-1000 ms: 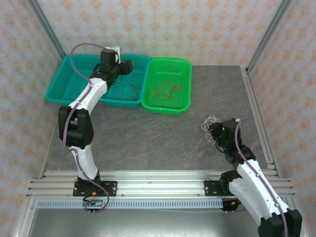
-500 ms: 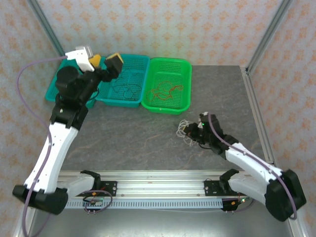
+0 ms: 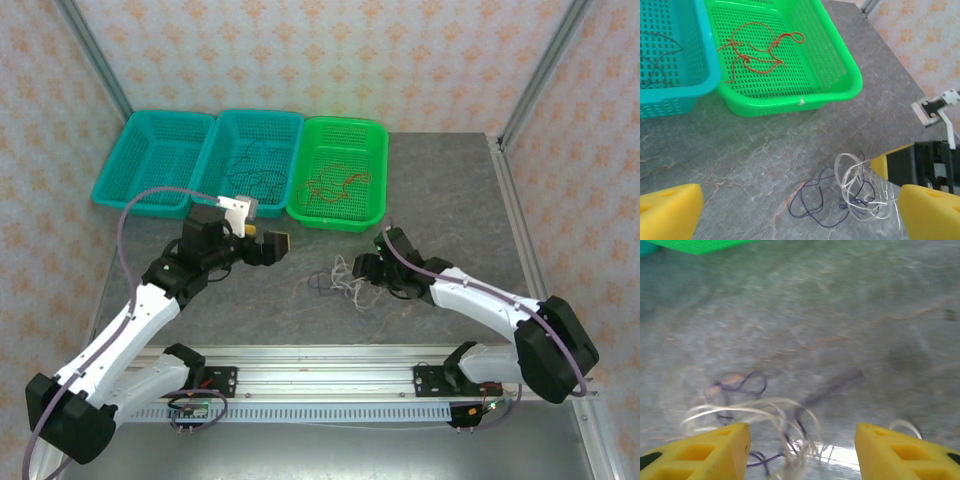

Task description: Untangle the cables

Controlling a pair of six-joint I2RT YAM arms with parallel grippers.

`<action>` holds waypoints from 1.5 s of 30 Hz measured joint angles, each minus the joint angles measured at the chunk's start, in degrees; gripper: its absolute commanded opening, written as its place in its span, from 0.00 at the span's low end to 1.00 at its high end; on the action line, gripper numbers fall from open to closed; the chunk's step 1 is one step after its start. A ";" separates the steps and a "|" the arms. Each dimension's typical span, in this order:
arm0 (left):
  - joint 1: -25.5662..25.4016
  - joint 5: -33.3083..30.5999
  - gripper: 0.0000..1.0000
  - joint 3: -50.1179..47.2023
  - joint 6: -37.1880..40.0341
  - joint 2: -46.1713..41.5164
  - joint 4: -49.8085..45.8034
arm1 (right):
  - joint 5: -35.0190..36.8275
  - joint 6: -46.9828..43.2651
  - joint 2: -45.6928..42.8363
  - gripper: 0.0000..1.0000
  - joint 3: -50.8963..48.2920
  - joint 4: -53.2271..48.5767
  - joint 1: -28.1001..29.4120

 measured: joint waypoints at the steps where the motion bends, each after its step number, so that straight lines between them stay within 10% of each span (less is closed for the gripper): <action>1: -0.90 0.13 1.00 0.00 1.33 -0.15 -0.02 | 0.46 -0.39 0.00 0.59 -0.15 -0.92 0.02; 11: -12.02 -4.55 0.86 -0.17 10.69 10.03 -2.78 | 4.79 -0.17 -8.72 0.60 -4.04 -3.82 0.04; 24: -18.01 -4.48 0.50 8.02 0.20 34.73 -3.04 | 9.33 4.15 -33.68 0.72 -18.80 8.48 0.02; 40: -17.84 -2.49 0.32 12.52 -5.57 48.94 -1.03 | 10.99 4.11 -29.66 0.72 -18.86 8.81 0.02; 45: -17.92 -4.85 0.14 13.27 -5.55 49.68 -2.43 | 9.75 3.06 -26.97 0.69 -17.99 8.68 0.02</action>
